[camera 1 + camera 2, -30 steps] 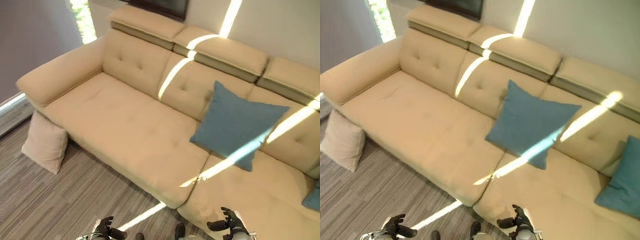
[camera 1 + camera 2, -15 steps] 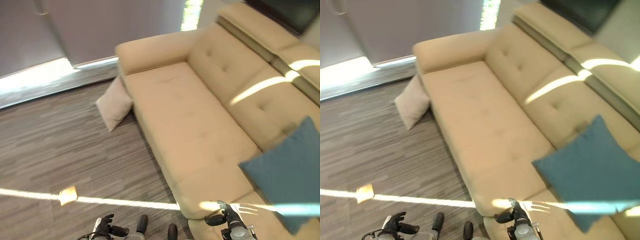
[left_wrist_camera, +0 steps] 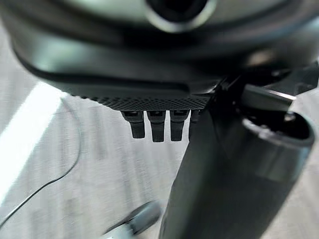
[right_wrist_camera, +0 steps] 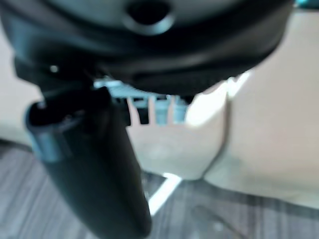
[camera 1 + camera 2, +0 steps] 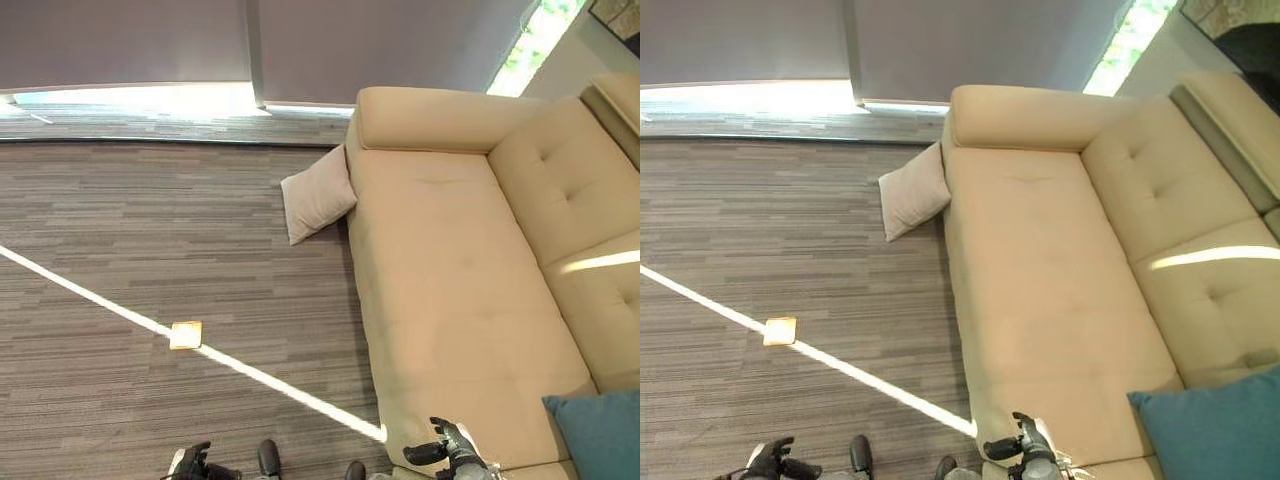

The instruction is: Pick up all the scattered cushions and arrange them neatly on the sofa.

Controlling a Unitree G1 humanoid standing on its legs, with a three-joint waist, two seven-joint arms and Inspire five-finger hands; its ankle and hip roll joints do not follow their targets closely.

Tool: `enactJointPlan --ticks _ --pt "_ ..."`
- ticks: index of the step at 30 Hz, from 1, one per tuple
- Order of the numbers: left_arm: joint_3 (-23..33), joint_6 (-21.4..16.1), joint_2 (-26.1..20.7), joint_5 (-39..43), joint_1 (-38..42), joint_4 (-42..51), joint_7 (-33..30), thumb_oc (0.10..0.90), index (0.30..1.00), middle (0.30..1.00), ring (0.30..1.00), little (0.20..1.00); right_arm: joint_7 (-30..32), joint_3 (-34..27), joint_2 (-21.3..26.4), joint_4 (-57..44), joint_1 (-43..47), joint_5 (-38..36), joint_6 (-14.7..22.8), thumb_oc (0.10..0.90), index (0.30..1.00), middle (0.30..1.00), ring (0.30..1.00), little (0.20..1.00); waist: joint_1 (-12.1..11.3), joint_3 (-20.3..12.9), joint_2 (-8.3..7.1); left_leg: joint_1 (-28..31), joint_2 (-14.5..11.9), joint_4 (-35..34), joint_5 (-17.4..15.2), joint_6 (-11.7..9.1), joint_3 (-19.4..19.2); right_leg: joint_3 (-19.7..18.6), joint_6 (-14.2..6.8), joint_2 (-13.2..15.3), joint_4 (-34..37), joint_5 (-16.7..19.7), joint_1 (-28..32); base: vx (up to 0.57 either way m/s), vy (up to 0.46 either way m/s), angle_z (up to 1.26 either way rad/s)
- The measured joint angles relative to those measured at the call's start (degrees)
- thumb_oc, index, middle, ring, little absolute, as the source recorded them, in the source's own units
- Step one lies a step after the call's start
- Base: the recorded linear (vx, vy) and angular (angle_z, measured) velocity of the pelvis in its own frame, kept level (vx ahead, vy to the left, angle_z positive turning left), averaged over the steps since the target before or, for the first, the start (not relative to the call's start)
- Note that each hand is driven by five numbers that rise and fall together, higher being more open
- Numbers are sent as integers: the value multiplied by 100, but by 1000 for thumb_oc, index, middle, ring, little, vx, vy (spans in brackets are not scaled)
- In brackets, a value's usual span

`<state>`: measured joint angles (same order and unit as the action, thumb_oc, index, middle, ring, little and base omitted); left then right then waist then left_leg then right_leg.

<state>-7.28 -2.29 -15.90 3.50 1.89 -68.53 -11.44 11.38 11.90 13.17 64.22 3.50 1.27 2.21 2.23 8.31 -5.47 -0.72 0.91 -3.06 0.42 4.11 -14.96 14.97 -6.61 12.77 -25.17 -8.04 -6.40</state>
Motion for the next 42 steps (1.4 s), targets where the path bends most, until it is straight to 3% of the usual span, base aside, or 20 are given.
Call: enactJointPlan --ticks 1,2,4,8,9,11,13,17,18,19,21,24,26,30,32,33,35,36,38,42 --pt "-170 2 -11 -36 135 28 -1 800 900 900 900 900 8 -1 47 -50 27 2 -1 800 900 900 900 900 22 72 59 90 142 4 -163 182 180 -517 -62 156 -1129 209 -477 372 179 51" --pt "-240 4 20 -39 224 74 8 800 900 900 900 900 12 -16 80 -174 -6 1 -3 800 900 900 900 900 133 106 159 198 148 -92 -172 201 365 -984 -240 -8 -1617 -70 -911 352 111 57" --pt "-263 -4 -3 -40 252 97 -5 800 900 900 900 900 2 -2 64 -285 -28 -17 30 800 900 900 900 900 202 166 301 341 109 -180 -202 168 543 -1225 -151 -568 -808 -307 -1252 228 37 46" --pt "-216 -10 -24 -44 235 -52 -26 800 900 900 900 900 -12 33 54 -251 -92 -6 34 800 900 900 900 900 315 104 155 467 315 -182 -421 148 820 -1233 123 -1143 579 51 -1889 290 17 43" --pt "-180 11 -11 -75 265 -181 -1 800 900 900 900 900 -18 64 45 -185 -98 -5 -9 800 900 900 900 900 417 103 142 505 340 -182 -371 122 942 -1320 56 -1254 1058 248 -1906 285 -13 113" --pt "-168 11 62 -149 40 -262 77 800 900 900 900 900 -26 60 43 -122 -282 -6 -104 800 900 900 900 900 521 100 103 874 428 -202 -613 37 1298 -1143 327 -1352 1682 900 -1777 368 -42 101" --pt "-193 17 193 -165 -186 -296 83 800 900 900 900 900 -26 52 74 -53 -410 -10 -113 800 900 900 900 900 519 49 316 1075 250 -64 -820 -87 1580 -1070 575 -1449 1718 1451 -1431 258 -79 68" --pt "-193 2 282 -255 -287 -289 88 800 900 900 900 900 -56 -133 131 -97 -487 -53 -76 800 900 900 900 900 474 -13 336 562 164 1687 -952 -887 1353 -881 1141 -1358 2338 1576 -538 137 -86 72" --pt "-72 -26 285 -223 -319 -226 42 800 900 900 900 900 -41 -164 179 -233 -317 -63 -11 800 900 900 900 900 473 -11 329 -186 88 3217 -823 -1175 1172 -875 1273 -1382 2582 1452 -305 202 -140 14" --pt "-66 -37 172 -234 -247 -74 44 800 900 900 900 900 -33 -159 183 -196 -86 -80 18 800 900 900 900 900 321 44 238 -779 -22 4227 -793 -1255 1048 -948 1340 -1378 2735 1441 -160 236 -116 -1" --pt "-46 -33 -16 -232 -111 -4 47 800 900 900 900 900 -27 -154 175 -188 112 -134 32 800 900 900 900 900 192 147 44 -1281 -317 4248 -823 -1051 781 -979 1422 -1374 2995 1364 294 262 -38 -10" --pt "-98 -38 -147 -235 -100 108 50 800 900 900 900 900 17 -114 196 -167 197 -173 47 800 900 900 900 900 161 177 -90 -1564 -399 1904 -538 -849 720 -966 1243 -1386 3085 1074 619 360 43 -4" --pt "-118 -28 -124 -236 -109 85 61 800 900 900 900 900 25 -109 215 -131 139 -187 7 800 900 900 900 900 165 171 35 -1654 -394 369 66 -1049 821 -987 1052 -1513 3061 869 776 237 66 -10" --pt "-153 7 29 -240 -240 -179 84 800 900 900 900 900 28 -29 217 138 3 -186 -38 800 900 900 900 900 68 213 50 -1903 -266 193 396 -1023 1000 -1239 989 -1573 3044 388 1375 397 204 -42" --pt "-147 33 138 -250 -297 -369 91 800 900 900 900 900 31 -121 188 312 -170 -157 -50 800 900 900 900 900 21 182 16 -1550 -191 239 384 -596 909 -1473 820 -1466 2999 143 1730 310 227 -68" --pt "-161 102 232 -250 -399 -404 98 800 900 900 900 900 41 -110 206 342 -223 -148 -53 800 900 900 900 900 22 134 117 -1240 -196 79 713 -362 914 -1551 668 -1454 2633 -35 1740 183 148 -76" --pt "-281 129 226 -265 -491 -357 94 800 900 900 900 900 23 -107 124 243 -399 -140 -20 800 900 900 900 900 40 56 185 -937 -158 50 1035 -117 886 -1460 310 -1342 1311 -487 1292 193 182 -51" --pt "-349 133 151 -284 -389 -316 91 800 900 900 900 900 23 -85 62 204 -436 -134 -7 800 900 900 900 900 127 -34 97 -901 -19 70 885 -10 883 -1447 218 -1230 875 -460 1081 288 251 -6" --pt "-417 144 35 -303 -94 -226 90 800 900 900 900 900 10 -48 -9 154 -408 -121 -55 800 900 900 900 900 235 -16 106 -580 227 -80 730 158 884 -1361 21 -891 -1709 -407 -148 242 189 11" --pt "-572 -38 -91 -290 237 115 53 800 900 900 900 900 19 -26 2 -48 -234 -78 -44 800 900 900 900 900 350 109 299 54 366 -175 294 174 896 -1091 51 -678 -1746 -539 -1183 362 87 0"
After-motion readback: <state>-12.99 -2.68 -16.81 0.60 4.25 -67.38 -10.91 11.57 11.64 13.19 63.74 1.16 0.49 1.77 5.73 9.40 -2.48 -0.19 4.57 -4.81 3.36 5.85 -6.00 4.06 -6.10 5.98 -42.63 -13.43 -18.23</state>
